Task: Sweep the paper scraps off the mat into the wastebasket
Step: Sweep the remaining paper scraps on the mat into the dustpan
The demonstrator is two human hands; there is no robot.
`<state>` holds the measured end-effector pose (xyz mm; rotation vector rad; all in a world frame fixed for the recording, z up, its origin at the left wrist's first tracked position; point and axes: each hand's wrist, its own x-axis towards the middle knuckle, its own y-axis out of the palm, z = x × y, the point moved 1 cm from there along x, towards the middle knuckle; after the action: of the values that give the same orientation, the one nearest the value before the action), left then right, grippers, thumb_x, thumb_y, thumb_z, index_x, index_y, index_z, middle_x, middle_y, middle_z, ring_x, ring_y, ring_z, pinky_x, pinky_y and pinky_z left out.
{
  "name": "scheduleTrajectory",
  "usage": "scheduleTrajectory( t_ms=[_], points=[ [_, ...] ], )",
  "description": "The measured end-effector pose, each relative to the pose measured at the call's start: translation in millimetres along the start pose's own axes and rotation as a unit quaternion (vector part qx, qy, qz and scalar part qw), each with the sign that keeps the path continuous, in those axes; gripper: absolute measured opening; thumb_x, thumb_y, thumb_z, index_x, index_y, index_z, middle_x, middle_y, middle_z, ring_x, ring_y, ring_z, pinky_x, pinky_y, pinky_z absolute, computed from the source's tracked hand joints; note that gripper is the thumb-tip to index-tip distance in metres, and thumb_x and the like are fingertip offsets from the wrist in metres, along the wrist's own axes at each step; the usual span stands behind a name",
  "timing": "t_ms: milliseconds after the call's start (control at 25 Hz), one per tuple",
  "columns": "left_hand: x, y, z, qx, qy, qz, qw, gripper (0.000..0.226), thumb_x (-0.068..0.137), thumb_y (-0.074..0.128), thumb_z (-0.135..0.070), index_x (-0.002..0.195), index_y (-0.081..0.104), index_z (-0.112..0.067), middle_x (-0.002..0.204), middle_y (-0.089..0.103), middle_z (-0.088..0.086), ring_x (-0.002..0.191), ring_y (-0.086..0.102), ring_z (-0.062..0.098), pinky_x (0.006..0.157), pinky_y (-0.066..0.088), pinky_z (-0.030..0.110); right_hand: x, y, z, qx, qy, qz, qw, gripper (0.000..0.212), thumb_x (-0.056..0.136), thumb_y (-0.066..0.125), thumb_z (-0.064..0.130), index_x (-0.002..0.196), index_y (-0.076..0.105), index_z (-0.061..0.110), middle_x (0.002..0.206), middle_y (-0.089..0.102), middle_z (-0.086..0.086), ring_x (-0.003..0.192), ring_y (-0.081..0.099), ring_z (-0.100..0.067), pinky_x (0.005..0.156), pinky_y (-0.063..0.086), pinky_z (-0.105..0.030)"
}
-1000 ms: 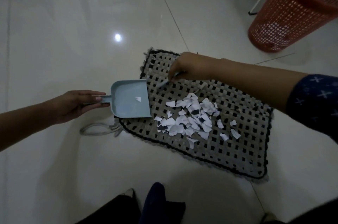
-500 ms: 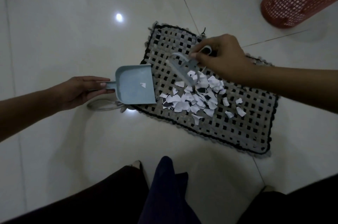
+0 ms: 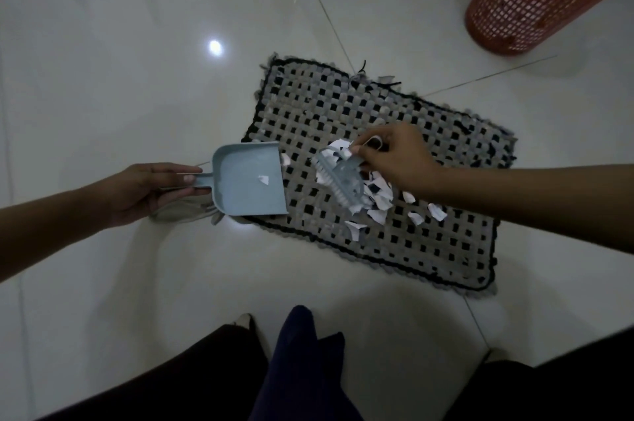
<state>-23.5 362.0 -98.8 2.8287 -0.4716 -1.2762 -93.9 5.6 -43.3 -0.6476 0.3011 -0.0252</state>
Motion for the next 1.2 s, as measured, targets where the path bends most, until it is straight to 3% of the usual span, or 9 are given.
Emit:
scheduleTrajectory(
  t_ms=[200,400,520,600,720,880,1040,1120,1200],
  points=[
    [3.4,15.0,-3.6,-0.005,0.003,0.014,1.000,0.036,0.086,0.047,0.006,0.075,0.077,-0.008,0.087,0.076,0.009,0.080,0.072,0.017,0.066,0.055,0.015,5.8,-44.8,12.4,0.057,0.004,-0.004,0.998,0.013,0.086,0.065,0.008,0.092,0.069,-0.002,0.091,0.071,-0.021,0.075,0.072,-0.019,0.060,0.059,-0.017],
    [2.8,28.0,1.0,0.006,-0.005,0.016,1.000,0.037,0.087,0.046,0.007,0.074,0.077,-0.008,0.086,0.075,0.009,0.079,0.073,0.018,0.063,0.055,0.015,-32.4,-23.9,1.1,-0.012,-0.033,0.173,0.984,0.012,0.086,0.065,0.009,0.092,0.071,0.000,0.086,0.074,-0.012,0.070,0.072,-0.016,0.065,0.061,-0.025],
    [3.1,37.1,4.4,0.010,-0.007,0.027,1.000,0.033,0.085,0.048,0.006,0.078,0.077,-0.008,0.090,0.075,0.008,0.082,0.072,0.017,0.068,0.056,0.016,-40.5,-17.0,-15.1,-0.078,-0.070,0.197,0.975,0.010,0.086,0.066,0.012,0.090,0.073,0.006,0.080,0.074,-0.004,0.064,0.071,-0.014,0.060,0.060,-0.024],
    [3.8,44.7,7.2,0.005,-0.008,0.030,1.000,0.034,0.085,0.049,0.006,0.078,0.078,-0.010,0.091,0.075,0.008,0.082,0.072,0.016,0.069,0.056,0.017,-30.5,-28.3,-19.7,-0.092,-0.070,0.167,0.979,0.010,0.087,0.066,0.014,0.091,0.073,0.008,0.078,0.073,-0.001,0.061,0.069,-0.011,0.053,0.056,-0.021],
    [4.2,60.8,8.3,-0.012,-0.005,0.029,0.999,0.037,0.087,0.047,0.006,0.074,0.078,-0.011,0.086,0.076,0.008,0.078,0.073,0.015,0.065,0.055,0.016,-13.2,-49.5,-22.6,-0.107,-0.061,0.094,0.988,0.012,0.087,0.065,0.013,0.093,0.072,0.006,0.091,0.075,-0.008,0.071,0.070,-0.020,0.065,0.061,-0.030],
    [5.3,80.5,5.3,-0.030,0.004,0.035,0.999,0.037,0.087,0.048,0.006,0.073,0.078,-0.010,0.085,0.076,0.007,0.077,0.072,0.013,0.061,0.054,0.013,-8.2,-74.1,-22.4,-0.065,-0.045,0.043,0.996,0.013,0.086,0.066,0.011,0.093,0.072,0.003,0.093,0.072,-0.010,0.074,0.070,-0.014,0.063,0.061,-0.021],
    [9.2,91.5,2.9,-0.033,0.015,0.022,0.999,0.037,0.087,0.049,0.006,0.070,0.078,-0.011,0.084,0.076,0.004,0.077,0.072,0.012,0.061,0.053,0.013,-22.4,-106.6,-40.7,-0.004,0.012,-0.097,0.995,0.013,0.086,0.065,0.009,0.088,0.071,-0.002,0.085,0.072,-0.018,0.073,0.073,-0.022,0.066,0.063,-0.033],
    [12.1,96.2,3.4,-0.037,0.020,0.011,0.999,0.037,0.086,0.050,0.007,0.069,0.077,-0.011,0.081,0.076,0.003,0.075,0.072,0.012,0.061,0.054,0.013,-42.3,-114.6,-60.2,-0.074,0.037,-0.185,0.979,0.011,0.087,0.062,0.008,0.087,0.071,0.001,0.078,0.071,-0.017,0.068,0.071,-0.026,0.064,0.062,-0.036],
    [15.0,98.4,7.0,-0.033,0.027,0.009,0.999,0.036,0.085,0.051,0.007,0.070,0.077,-0.011,0.080,0.076,0.001,0.075,0.072,0.013,0.062,0.054,0.013,-67.1,-110.2,-74.7,-0.162,0.049,-0.215,0.962,0.013,0.087,0.060,0.006,0.090,0.072,0.002,0.076,0.071,-0.018,0.056,0.064,-0.019,0.054,0.057,-0.028]
  ],
)
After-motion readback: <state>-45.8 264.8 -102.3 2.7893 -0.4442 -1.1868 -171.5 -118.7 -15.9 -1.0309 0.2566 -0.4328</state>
